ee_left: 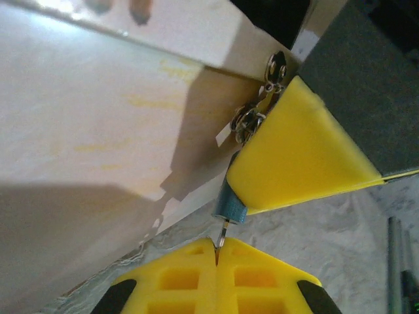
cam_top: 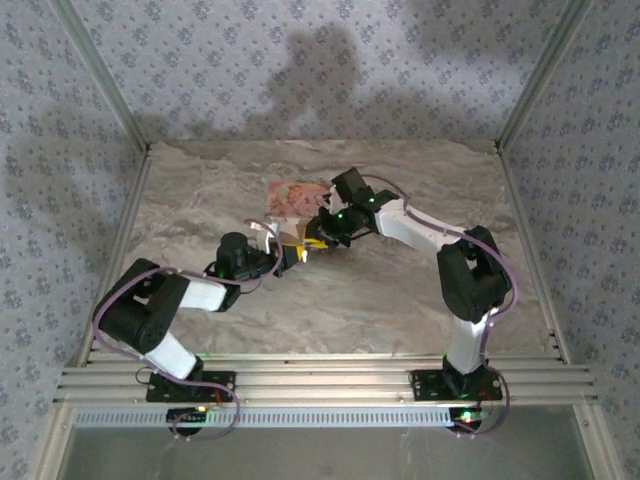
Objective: Unlock the padlock with the key
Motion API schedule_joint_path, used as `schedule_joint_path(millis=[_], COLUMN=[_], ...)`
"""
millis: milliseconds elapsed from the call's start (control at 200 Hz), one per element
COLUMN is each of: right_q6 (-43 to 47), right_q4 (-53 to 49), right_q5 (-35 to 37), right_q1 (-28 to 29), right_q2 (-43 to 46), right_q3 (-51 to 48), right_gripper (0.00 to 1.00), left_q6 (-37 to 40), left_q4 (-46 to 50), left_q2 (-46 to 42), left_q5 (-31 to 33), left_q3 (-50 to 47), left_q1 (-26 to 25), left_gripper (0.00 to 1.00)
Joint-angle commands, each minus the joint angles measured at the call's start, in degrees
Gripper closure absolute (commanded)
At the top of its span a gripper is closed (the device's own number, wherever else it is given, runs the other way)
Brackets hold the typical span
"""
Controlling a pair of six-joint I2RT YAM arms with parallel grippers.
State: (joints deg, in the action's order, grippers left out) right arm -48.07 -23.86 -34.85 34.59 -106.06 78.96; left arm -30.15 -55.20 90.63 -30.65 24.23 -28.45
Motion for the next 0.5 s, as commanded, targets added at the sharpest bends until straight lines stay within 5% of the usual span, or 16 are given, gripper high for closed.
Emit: schedule_joint_path(millis=[0,325,495], right_q6=[-1.29,-3.41,-5.09], right_q4=[0.9,6.07,9.58], right_q5=[-2.6,4.27,7.53], right_q1=[2.18,4.04,6.5], right_q2=[0.58,1.78,0.61], right_q3=[-2.96,-10.13,-12.97], right_gripper=[0.99,0.92,0.82], left_q6=[6.02,6.31,9.82], left_q4=[-3.04,-7.62,-2.49], left_q2=[-1.3,3.51,1.07], left_q5=[0.96,6.68,7.96], left_q3=[2.21,-5.04,-6.46], left_q1=[-3.1,-7.09,-7.22], left_gripper=[1.0,1.0,1.0])
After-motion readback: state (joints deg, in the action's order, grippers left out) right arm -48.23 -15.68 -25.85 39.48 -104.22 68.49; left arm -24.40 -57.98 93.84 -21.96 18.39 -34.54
